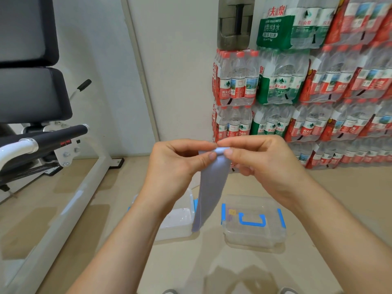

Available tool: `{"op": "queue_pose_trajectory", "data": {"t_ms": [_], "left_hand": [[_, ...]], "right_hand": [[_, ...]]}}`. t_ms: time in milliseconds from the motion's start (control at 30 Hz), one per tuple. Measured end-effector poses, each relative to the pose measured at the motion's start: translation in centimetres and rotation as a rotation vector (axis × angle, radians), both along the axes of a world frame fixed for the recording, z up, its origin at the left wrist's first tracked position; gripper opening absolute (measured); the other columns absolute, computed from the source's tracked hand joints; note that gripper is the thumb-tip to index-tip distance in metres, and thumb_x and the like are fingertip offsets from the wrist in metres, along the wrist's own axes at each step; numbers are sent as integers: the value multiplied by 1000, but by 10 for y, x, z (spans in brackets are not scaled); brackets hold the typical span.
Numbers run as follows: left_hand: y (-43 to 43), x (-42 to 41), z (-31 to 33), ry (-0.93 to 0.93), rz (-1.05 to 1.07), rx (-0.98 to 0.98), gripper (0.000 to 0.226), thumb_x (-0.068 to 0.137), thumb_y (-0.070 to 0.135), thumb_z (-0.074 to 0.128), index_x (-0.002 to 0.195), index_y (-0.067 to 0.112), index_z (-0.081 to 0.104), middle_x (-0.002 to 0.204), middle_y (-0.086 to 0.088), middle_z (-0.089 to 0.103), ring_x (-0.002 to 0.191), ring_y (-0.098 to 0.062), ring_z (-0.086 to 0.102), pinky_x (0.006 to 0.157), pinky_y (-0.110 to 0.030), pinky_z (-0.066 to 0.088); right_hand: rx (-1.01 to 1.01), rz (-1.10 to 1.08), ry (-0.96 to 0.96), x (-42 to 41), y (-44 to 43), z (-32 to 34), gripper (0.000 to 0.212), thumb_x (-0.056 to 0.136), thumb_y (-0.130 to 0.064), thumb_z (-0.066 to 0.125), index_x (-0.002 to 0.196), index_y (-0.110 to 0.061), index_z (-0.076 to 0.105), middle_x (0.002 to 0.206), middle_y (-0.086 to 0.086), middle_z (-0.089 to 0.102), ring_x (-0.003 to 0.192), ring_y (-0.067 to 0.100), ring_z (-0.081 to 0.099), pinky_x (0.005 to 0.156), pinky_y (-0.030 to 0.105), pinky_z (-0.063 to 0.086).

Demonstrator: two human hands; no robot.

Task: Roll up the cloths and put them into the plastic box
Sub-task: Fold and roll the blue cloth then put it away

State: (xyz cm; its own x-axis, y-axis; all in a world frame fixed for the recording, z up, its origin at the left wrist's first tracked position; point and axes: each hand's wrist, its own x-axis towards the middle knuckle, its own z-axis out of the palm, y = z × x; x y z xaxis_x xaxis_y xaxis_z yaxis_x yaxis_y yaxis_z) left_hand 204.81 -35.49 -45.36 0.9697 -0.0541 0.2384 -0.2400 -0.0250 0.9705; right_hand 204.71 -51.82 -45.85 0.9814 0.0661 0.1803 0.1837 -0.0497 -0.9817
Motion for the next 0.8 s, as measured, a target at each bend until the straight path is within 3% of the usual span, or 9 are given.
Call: {"op": "queue_pose_trajectory", "data": {"t_ms": [200, 300, 400, 500, 600, 800], "left_hand": [[-2, 1, -2, 31, -20, 4, 14, 75, -2, 73, 84, 9, 74, 74, 1, 75, 72, -8, 70, 64, -15, 51], [-3, 0, -3, 33, -56, 68, 12, 82, 12, 70, 93, 11, 75, 85, -3, 77, 80, -12, 71, 69, -23, 57], [-4, -1, -3, 39, -62, 58, 13, 82, 13, 69, 93, 12, 76, 86, -3, 77, 82, -10, 71, 69, -21, 56], [-3, 1, -2, 58, -32, -27, 14, 78, 5, 72, 82, 17, 77, 81, -1, 77, 78, -10, 72, 69, -18, 55], [-2, 1, -2, 57, -14, -57, 18, 77, 1, 72, 81, 17, 76, 79, -1, 77, 78, -12, 72, 70, -19, 55], [-2, 3, -4, 32, 18, -69, 21, 75, -3, 72, 82, 17, 75, 76, 1, 76, 74, -8, 71, 67, -16, 54]], "right_hand": [[-12, -75, -32, 0, 2, 0, 16, 80, -3, 71, 91, -14, 74, 75, 2, 73, 55, -1, 61, 55, 11, 44], [-18, -96, -56, -2, 1, 2, 16, 79, 0, 71, 87, -14, 72, 77, 4, 75, 62, 3, 66, 60, 16, 49], [-17, -112, -49, -2, 2, 2, 16, 78, 0, 73, 85, -13, 69, 73, 1, 74, 58, 2, 64, 57, 15, 48], [123, -105, 30, -3, 6, 1, 18, 77, 4, 72, 83, -11, 65, 72, 2, 73, 62, 8, 66, 53, 18, 51], [296, -94, 99, -3, 10, -2, 16, 76, 8, 70, 82, -6, 66, 72, 8, 73, 70, 16, 70, 66, 25, 59], [375, -146, 106, -3, 17, -4, 10, 77, 0, 72, 86, 2, 70, 75, 9, 72, 73, 16, 70, 73, 25, 59]]}}
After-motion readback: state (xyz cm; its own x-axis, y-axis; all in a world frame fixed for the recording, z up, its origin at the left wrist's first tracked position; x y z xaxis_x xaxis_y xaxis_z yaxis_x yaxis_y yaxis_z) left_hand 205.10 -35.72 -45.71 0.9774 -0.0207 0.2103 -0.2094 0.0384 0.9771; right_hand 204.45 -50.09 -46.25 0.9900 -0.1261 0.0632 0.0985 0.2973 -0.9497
